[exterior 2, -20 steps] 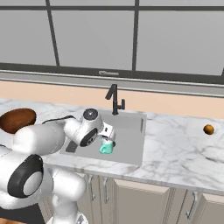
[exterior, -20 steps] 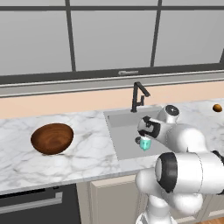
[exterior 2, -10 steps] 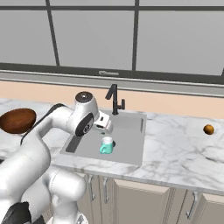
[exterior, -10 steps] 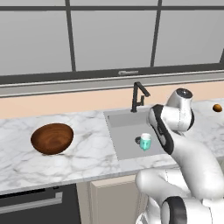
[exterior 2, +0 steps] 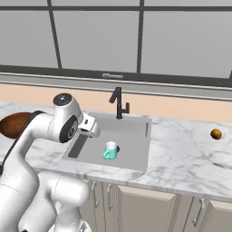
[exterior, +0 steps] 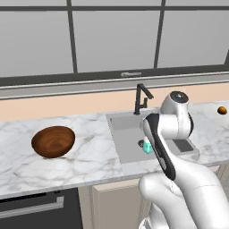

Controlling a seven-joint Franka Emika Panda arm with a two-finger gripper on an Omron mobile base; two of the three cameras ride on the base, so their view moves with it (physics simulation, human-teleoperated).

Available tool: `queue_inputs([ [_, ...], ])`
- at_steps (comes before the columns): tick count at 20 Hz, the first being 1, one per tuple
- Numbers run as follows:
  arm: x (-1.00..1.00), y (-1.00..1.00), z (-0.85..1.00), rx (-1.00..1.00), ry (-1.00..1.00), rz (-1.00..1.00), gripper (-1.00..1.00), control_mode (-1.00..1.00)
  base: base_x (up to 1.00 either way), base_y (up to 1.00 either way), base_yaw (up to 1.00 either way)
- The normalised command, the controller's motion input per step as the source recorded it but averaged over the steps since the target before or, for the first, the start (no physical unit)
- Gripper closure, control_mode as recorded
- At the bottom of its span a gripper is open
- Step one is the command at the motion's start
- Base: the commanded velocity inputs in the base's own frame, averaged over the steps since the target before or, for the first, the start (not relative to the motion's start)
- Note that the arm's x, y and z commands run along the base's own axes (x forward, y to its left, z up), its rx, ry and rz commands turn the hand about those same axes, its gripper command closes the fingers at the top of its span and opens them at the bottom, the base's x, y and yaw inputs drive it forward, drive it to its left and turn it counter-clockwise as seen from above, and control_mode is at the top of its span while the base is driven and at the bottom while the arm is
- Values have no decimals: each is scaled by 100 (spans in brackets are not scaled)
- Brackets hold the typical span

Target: Pick the mug and place it in the sink. Pick the bowl and place it in the open cabinet and then close the cabinet.

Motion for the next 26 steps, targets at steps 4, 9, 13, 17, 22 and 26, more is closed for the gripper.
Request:
queue_inputs([
  [4, 0, 51, 41, 4, 16, 0, -100, -100, 0, 0, 0],
  [9, -4, 34, 38, 11, 16, 0, -100, -100, 0, 0, 0],
  [13, -14, 35, 8, 7, 3, 3, -100, -100, 0, 0, 0],
  [17, -6, 60, 0, 0, -7, 1, -100, -100, 0, 0, 0],
  [22, 0, 64, -2, 0, -4, 0, -100, -100, 0, 0, 0],
  [26, 0, 61, -16, 3, 0, 0, -100, -100, 0, 0, 0],
])
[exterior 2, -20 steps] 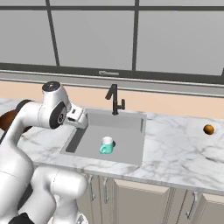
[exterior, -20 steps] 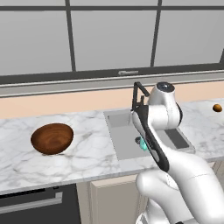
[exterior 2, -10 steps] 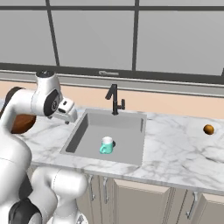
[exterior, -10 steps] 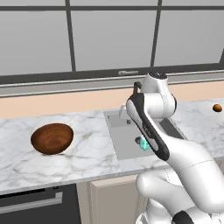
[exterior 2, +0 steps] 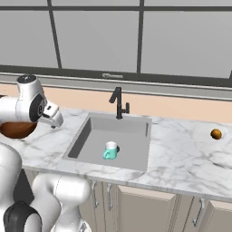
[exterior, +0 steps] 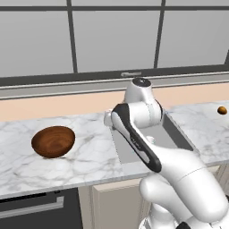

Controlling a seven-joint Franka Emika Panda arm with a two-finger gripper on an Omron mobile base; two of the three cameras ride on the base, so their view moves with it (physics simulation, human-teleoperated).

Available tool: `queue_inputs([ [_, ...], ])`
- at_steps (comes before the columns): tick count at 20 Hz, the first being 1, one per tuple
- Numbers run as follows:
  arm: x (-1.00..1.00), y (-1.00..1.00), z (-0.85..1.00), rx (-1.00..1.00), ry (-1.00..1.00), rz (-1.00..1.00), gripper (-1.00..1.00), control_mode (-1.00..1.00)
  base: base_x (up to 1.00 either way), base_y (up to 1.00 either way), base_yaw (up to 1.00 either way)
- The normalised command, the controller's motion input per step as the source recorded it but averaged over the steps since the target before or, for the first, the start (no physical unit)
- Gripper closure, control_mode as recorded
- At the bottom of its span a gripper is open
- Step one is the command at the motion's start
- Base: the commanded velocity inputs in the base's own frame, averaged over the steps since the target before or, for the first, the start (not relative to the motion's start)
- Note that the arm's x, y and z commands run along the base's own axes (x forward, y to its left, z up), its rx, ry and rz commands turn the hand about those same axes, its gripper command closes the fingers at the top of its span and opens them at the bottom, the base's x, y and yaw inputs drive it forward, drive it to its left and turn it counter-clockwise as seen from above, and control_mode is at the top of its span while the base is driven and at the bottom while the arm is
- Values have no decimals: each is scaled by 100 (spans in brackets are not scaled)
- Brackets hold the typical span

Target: Pick the mug and place it in the sink. Pick the bowl and place it in the open cabinet and then close the cabinet.

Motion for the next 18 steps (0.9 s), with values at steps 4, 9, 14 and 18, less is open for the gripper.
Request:
queue_inputs([
  [4, 0, 59, -4, 1, 0, 0, -100, -100, 0, 0, 0],
  [9, 0, 53, 0, 0, 0, 0, -100, -100, 0, 0, 0],
  [14, 0, 32, 0, -11, 0, 9, -100, -100, 0, 0, 0],
  [18, 1, 34, 0, -26, -3, 18, -100, -100, 0, 0, 0],
])
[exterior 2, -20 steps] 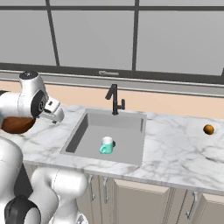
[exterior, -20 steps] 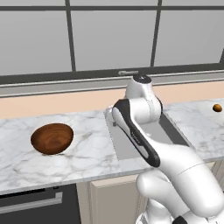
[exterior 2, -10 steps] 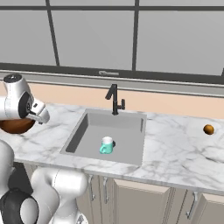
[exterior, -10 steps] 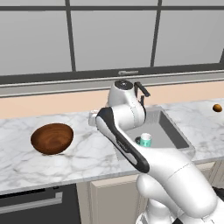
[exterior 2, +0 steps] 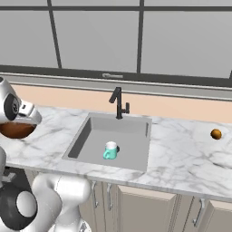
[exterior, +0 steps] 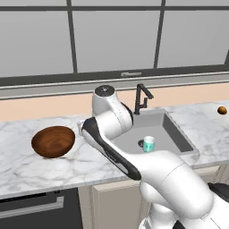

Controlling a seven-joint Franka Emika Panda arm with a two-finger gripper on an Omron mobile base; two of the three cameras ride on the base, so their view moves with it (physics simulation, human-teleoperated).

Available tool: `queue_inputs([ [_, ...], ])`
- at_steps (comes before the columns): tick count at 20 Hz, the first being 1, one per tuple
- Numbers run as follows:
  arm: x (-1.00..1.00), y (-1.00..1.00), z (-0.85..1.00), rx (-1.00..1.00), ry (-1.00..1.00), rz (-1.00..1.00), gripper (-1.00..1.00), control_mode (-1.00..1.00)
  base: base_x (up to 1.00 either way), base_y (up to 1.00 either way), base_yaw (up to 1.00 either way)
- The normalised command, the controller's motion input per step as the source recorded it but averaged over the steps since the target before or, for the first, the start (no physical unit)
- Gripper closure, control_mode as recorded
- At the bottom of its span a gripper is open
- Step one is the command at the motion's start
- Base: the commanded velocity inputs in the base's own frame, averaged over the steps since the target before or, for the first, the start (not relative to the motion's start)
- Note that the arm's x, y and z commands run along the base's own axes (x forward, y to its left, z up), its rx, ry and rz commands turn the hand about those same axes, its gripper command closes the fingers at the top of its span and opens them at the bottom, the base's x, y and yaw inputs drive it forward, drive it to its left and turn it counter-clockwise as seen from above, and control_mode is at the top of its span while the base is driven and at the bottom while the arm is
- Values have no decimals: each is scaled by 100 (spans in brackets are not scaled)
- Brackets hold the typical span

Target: Pick the mug and place it in the sink. Pick the bowl and place it in the open cabinet and then close the cabinet.

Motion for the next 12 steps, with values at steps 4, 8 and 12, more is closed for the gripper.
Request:
queue_inputs([
  [4, 0, 32, 0, -29, -7, 26, -100, -100, 0, 0, 0],
  [8, 0, 21, 2, -19, -3, 30, -100, -100, 0, 0, 0],
  [12, 0, 18, 0, -4, 0, 7, -100, -100, 0, 0, 0],
])
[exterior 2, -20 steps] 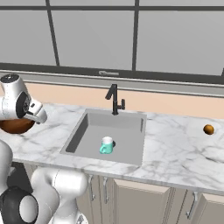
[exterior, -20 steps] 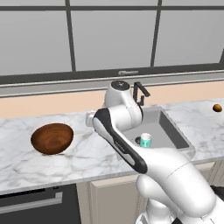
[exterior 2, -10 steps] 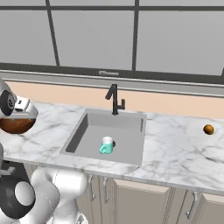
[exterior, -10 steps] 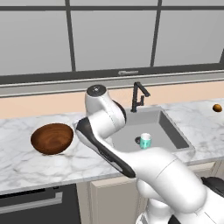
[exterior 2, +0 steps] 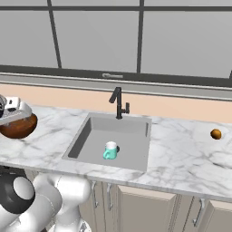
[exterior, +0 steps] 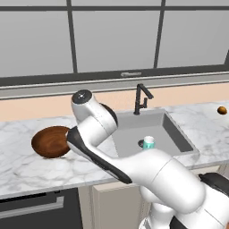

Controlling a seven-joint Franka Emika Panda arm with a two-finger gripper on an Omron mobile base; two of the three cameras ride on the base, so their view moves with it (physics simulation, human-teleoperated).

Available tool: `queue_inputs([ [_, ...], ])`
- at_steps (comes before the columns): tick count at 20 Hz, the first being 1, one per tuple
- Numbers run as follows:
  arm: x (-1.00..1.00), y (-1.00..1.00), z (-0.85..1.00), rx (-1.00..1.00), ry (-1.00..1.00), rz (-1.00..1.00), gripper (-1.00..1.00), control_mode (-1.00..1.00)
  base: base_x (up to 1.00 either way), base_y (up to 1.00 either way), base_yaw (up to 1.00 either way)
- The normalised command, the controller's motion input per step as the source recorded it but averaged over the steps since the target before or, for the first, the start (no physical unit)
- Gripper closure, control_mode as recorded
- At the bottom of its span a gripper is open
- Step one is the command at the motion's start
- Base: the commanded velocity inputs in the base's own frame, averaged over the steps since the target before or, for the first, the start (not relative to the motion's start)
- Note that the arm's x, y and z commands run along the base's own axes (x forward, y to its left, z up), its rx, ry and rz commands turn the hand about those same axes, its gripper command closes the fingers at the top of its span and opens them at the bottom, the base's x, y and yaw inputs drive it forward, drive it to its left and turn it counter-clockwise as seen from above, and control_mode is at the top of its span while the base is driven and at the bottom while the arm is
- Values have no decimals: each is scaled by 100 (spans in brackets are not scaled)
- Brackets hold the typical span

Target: Pick the mug and place it in the sink. Pick the bowl and place it in the open cabinet and then close the cabinet.

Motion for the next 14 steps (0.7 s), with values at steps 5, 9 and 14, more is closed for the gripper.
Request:
queue_inputs([
  [5, 0, 16, -7, 15, 0, -40, -100, -100, 0, 0, 0],
  [9, 0, 23, -10, 26, 0, -49, -100, -100, 0, 0, 0],
  [14, 5, 16, -2, 23, 3, -18, -100, -100, 0, 0, 0],
])
